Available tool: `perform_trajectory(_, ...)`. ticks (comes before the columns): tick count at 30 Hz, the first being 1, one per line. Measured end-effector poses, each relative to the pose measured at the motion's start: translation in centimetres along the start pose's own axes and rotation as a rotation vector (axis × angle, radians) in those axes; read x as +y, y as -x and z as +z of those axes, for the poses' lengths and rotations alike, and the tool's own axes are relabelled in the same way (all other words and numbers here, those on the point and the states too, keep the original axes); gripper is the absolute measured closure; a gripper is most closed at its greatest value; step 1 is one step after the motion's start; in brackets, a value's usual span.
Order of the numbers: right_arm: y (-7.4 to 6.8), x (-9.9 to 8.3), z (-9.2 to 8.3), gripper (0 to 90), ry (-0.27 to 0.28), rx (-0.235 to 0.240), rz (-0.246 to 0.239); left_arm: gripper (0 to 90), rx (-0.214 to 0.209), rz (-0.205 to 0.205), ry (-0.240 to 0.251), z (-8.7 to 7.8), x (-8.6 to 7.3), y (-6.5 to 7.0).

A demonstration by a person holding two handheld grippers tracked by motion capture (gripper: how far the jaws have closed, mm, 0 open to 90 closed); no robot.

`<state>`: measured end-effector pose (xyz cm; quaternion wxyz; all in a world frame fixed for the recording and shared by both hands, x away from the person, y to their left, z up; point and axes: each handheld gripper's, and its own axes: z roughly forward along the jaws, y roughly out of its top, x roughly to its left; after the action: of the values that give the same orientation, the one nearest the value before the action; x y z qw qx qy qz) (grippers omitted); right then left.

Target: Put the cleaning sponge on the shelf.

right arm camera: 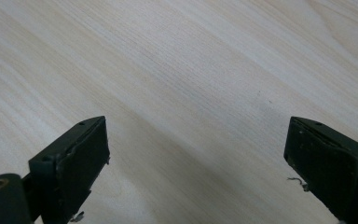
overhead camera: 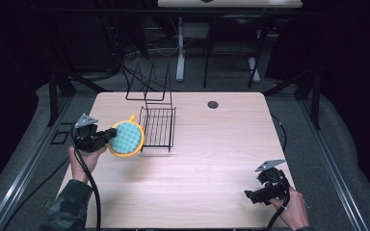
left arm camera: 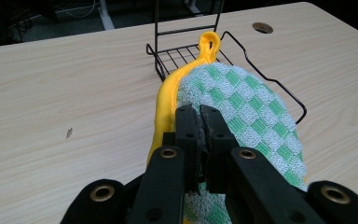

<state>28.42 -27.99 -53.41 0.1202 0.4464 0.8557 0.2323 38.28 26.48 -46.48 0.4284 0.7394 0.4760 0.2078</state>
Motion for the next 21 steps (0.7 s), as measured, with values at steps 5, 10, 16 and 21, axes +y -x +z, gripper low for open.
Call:
perform_trajectory(5, -0.1, 0.0, 0.0, 6.0, 0.0, -0.002, 0.002, 87.1, -0.005, -0.008, 0.007, 0.7, 0.2, 0.2)
perform_trajectory(10, 0.0, 0.0, 0.0, 6.1, -0.001, -0.001, 0.003, 87.1, -0.012, -0.019, 0.015, 1.2, 0.6, 0.2)
perform_trajectory(16, 0.0, -0.1, 0.0, 6.1, -0.007, 0.002, 0.001, 87.2, -0.014, -0.032, 0.023, 2.0, 0.7, 0.3)
perform_trajectory(21, 0.1, -0.2, 0.1, 6.2, -0.005, -0.001, 0.003, 87.2, -0.022, -0.041, 0.028, 2.9, 1.2, 0.6)
